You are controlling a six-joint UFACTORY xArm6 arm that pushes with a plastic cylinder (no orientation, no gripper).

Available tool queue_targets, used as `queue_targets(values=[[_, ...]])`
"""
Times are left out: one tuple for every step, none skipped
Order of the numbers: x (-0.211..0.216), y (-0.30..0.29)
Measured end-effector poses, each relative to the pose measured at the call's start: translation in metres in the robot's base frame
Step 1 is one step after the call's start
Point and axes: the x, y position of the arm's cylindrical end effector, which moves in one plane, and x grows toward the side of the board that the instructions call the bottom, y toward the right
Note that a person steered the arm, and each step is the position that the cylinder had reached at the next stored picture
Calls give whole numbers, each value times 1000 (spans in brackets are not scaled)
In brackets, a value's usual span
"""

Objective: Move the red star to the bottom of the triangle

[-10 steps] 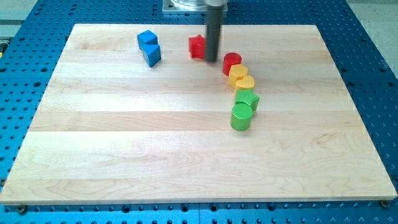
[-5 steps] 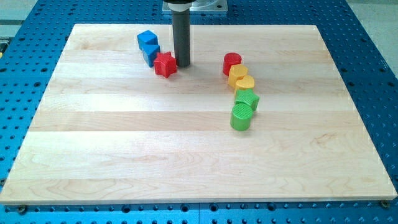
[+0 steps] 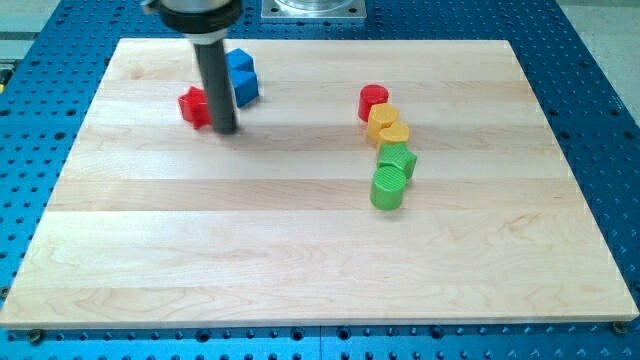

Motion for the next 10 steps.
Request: queue_targets(values=[[-13,-66],[-56,-38],[-59,-1],[-40,10],[6,-65],[7,-19],[-11,35],[-10,-2],[3,43],[15,97]])
